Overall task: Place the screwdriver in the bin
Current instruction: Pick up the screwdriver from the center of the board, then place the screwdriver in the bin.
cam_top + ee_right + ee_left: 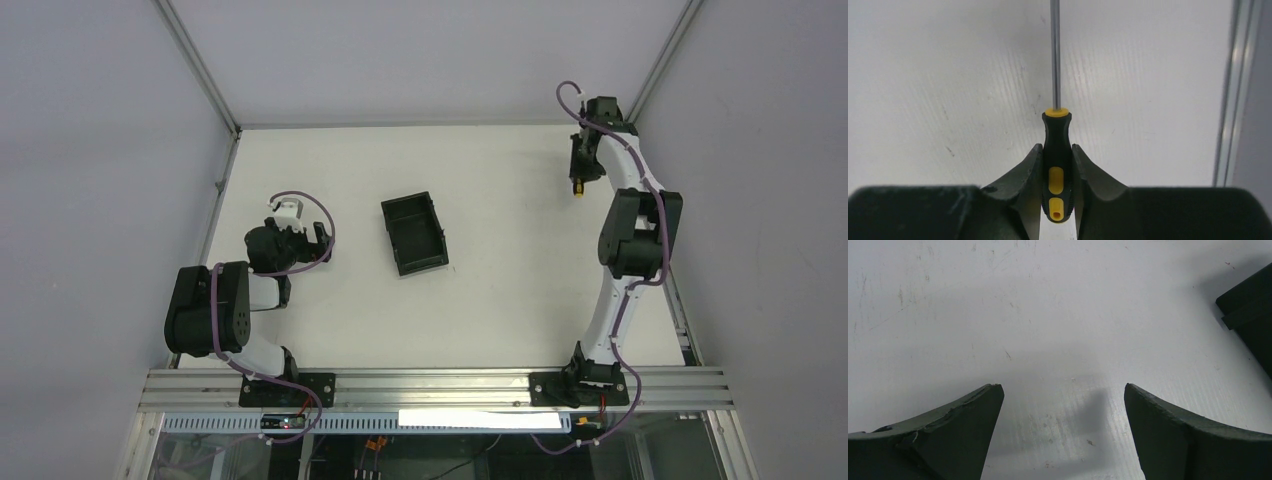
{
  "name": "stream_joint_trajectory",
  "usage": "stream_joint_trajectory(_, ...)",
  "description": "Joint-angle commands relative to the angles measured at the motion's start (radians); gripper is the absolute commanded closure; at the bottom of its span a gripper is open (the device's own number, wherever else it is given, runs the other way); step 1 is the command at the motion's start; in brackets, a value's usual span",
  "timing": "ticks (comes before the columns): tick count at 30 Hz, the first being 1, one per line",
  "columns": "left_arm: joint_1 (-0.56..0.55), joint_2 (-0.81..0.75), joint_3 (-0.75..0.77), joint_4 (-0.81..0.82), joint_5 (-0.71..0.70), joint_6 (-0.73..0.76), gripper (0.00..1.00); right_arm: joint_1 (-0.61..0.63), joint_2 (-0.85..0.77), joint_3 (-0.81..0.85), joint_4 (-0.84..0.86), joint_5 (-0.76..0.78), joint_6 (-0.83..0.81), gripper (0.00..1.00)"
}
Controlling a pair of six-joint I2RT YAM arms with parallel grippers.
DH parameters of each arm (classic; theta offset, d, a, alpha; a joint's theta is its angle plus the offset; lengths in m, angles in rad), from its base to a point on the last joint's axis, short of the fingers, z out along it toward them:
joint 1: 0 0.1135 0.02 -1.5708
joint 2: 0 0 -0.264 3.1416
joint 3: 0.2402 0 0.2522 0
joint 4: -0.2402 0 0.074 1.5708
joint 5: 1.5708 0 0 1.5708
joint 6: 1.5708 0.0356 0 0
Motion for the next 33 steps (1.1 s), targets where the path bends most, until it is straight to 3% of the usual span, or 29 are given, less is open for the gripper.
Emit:
stream_joint_trajectory(1,0.001,-0.015,0.017,0.034,0.004,0.006,0.01,-0.001,-0.155,0.118,-0.062,0.028,0.002,1.0)
stream_joint_trajectory(21,0.001,-0.016,0.017,0.034,0.004,0.006,0.01,0.075,-0.37,0.385,-0.296,0.111,0.029,1.0)
stream_joint_trajectory(33,0.001,-0.016,0.017,0.032,0.005,0.006,0.01,0.323,-0.406,0.346,-0.321,0.194,0.103,1.0)
